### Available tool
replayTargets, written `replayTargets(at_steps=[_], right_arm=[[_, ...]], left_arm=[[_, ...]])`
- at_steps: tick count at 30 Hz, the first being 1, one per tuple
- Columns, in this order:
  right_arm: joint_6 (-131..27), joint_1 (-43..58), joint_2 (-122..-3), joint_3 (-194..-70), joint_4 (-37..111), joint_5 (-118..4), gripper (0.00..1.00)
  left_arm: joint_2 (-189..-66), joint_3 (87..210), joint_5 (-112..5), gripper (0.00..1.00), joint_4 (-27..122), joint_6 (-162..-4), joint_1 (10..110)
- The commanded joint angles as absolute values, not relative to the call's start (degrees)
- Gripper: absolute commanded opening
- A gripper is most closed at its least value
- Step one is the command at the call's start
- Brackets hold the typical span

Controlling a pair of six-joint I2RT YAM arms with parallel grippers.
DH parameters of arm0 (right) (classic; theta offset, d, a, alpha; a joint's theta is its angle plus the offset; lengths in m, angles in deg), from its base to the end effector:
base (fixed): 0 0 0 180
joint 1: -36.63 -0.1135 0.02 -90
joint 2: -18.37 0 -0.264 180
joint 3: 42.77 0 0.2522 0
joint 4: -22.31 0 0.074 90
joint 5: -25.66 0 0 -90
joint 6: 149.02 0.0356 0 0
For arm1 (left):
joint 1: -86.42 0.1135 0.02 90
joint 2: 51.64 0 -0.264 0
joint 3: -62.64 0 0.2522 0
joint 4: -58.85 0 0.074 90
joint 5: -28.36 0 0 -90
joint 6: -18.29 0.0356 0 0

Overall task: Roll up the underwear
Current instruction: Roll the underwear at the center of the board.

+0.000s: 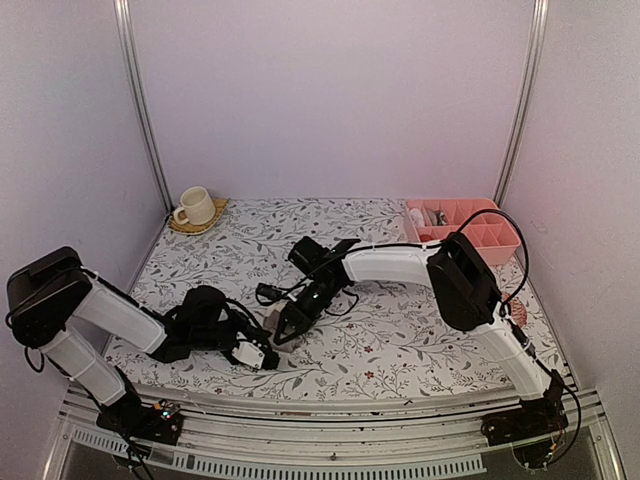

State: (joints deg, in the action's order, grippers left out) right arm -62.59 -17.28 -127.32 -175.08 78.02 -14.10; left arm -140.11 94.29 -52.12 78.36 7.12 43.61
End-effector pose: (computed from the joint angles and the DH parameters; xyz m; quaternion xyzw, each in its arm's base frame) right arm 0.2830 0.4347 0.1136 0.4957 -0.7437 -0.4477 0.0289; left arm 0.1704 -0.1659 0.1002 0.7977 0.4033 0.0660 0.4436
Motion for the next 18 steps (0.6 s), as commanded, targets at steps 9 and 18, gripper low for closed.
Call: replayTargets(at_steps=[9, 18], right_arm=[[-67.0, -18.5, -104.2, -152.0, 62.9, -25.9, 0.48], [-70.9, -21.8, -86.7, -128.0, 50.2, -49.0, 0.56]], left_arm=[[-142.9, 108.8, -49.3, 0.0, 44.6, -1.6, 44.3], [-146.0, 120.2, -44.6, 0.0, 27.7, -6.6, 44.6]])
